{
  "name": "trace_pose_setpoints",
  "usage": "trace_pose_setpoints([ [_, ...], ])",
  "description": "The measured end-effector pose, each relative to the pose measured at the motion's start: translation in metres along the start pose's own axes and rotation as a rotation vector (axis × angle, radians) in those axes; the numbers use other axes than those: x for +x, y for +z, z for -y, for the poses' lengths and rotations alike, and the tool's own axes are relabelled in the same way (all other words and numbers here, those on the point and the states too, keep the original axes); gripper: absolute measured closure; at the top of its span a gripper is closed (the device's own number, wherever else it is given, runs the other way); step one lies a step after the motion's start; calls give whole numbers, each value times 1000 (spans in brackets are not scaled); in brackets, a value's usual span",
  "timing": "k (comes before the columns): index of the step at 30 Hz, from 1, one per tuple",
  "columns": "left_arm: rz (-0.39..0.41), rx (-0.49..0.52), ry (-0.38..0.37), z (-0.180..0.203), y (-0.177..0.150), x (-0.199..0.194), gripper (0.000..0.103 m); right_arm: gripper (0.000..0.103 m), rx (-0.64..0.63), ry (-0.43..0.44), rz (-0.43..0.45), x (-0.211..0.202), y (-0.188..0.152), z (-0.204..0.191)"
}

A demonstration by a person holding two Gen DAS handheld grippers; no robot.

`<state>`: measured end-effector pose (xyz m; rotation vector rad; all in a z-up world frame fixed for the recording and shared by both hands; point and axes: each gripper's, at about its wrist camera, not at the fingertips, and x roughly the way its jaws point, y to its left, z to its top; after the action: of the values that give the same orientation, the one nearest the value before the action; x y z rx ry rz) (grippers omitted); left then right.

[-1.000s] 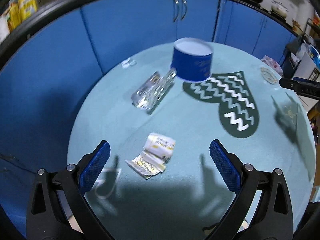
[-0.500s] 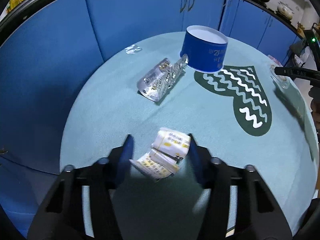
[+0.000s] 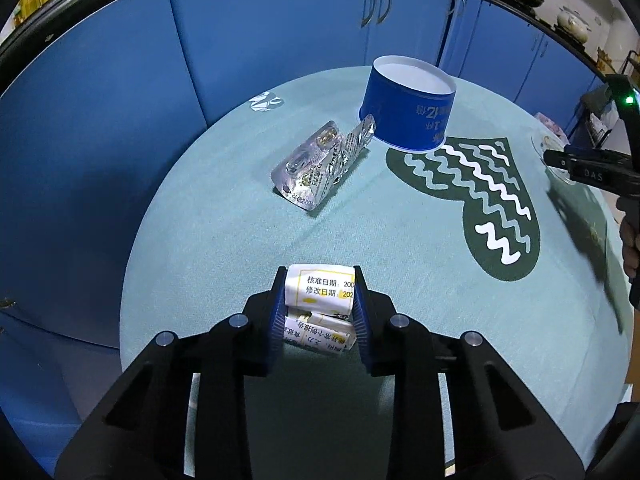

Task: Collect trash
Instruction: 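Grasp the white medicine boxes with the left tool, then grasp the clear round plastic plate by its rim with the right tool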

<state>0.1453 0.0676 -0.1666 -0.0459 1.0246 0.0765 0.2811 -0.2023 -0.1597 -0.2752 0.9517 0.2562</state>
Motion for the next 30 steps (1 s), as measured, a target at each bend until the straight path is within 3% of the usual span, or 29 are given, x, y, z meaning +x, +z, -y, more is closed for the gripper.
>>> trace_pose_setpoints([
  [4,4,-6,-3,0,2,-3,72,85,2,30,-9,-3,-1,-1],
  [9,11,-15,-12,-2,1,-6,72,83,85,150,-9,-10,-1,19],
  [10,13,-16,-12,-2,1,-7,72,80,94,159,-7,-11,1,24],
  [11,16,-17,-13,-2,0,-7,72,66,101,156,-1,-11,2,30],
  [12,20,-18,-15,-2,0,-8,72,49,104,150,10,-12,4,34],
  [13,24,-20,-15,-3,0,-9,72,19,106,156,19,-13,5,35],
  [28,65,-34,4,-10,13,-11,72,16,65,13,-47,30,24,36],
  [30,63,-38,-3,-10,14,-11,72,11,86,24,-79,38,22,42],
])
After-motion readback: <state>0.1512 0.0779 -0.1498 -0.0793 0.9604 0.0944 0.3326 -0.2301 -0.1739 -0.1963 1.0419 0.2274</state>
